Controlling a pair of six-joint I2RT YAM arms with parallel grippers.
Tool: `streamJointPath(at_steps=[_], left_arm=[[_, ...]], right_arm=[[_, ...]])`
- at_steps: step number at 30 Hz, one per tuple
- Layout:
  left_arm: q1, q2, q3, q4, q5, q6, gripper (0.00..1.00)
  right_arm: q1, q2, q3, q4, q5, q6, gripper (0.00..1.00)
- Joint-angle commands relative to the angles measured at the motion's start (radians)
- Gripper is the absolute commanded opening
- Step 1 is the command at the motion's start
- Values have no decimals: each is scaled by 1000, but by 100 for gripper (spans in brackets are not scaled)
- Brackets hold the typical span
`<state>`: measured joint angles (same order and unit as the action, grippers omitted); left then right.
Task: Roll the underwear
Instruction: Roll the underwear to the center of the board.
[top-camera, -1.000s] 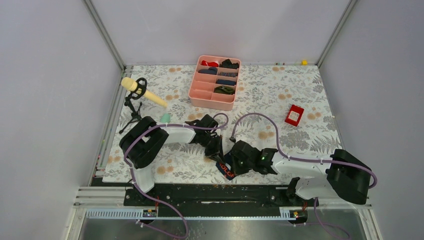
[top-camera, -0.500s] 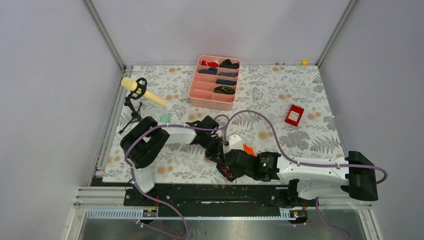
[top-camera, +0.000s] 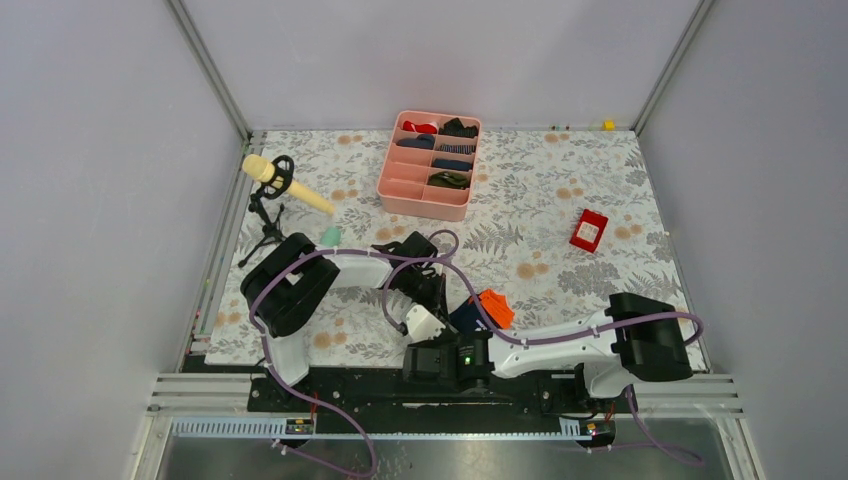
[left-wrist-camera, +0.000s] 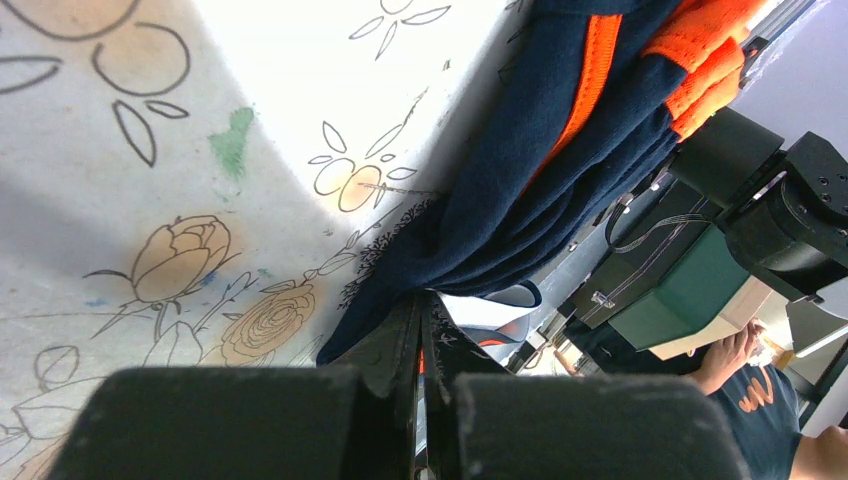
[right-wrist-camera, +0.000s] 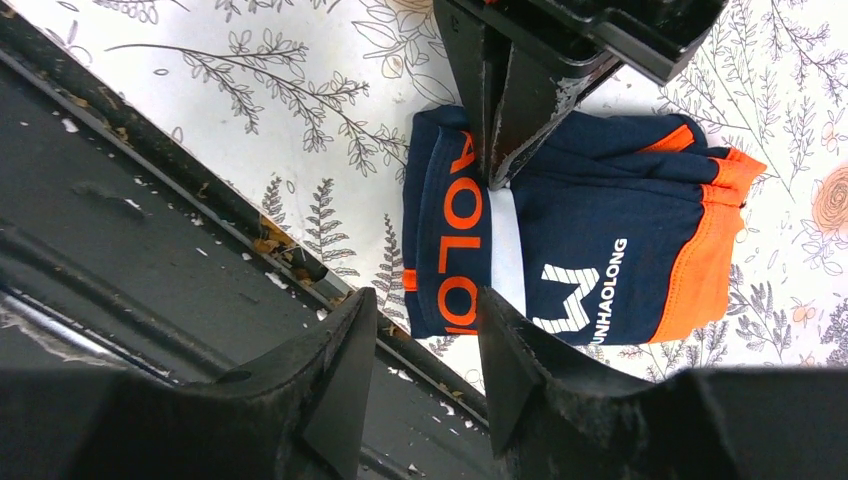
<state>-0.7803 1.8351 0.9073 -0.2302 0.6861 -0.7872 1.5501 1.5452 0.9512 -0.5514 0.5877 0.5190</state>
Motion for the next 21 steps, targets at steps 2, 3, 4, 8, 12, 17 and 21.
streamJointPath(at_steps=[2,3,4,8,12,17,21], left_arm=[[-14,28,-24,-29,-31,17,0],[-15,29,-24,-29,-31,17,0],[-16,29,-25,-29,-30,17,0],[-16,28,-24,-29,-31,15,0],[-16,26,-21,-29,-33,12,0],[-18,26,-21,-28,-33,10,0],[-22,25,-20,-29,-33,6,0]], right_arm=[[4,38,27,-22,52,7,49],[3,44,22,-16,45,10,49],[3,49,15,-6,41,15,49],[3,60,-14,23,29,35,48],[2,87,-32,39,30,50,48],[-7,107,-37,50,46,57,48],[-34,102,-59,69,30,67,47]])
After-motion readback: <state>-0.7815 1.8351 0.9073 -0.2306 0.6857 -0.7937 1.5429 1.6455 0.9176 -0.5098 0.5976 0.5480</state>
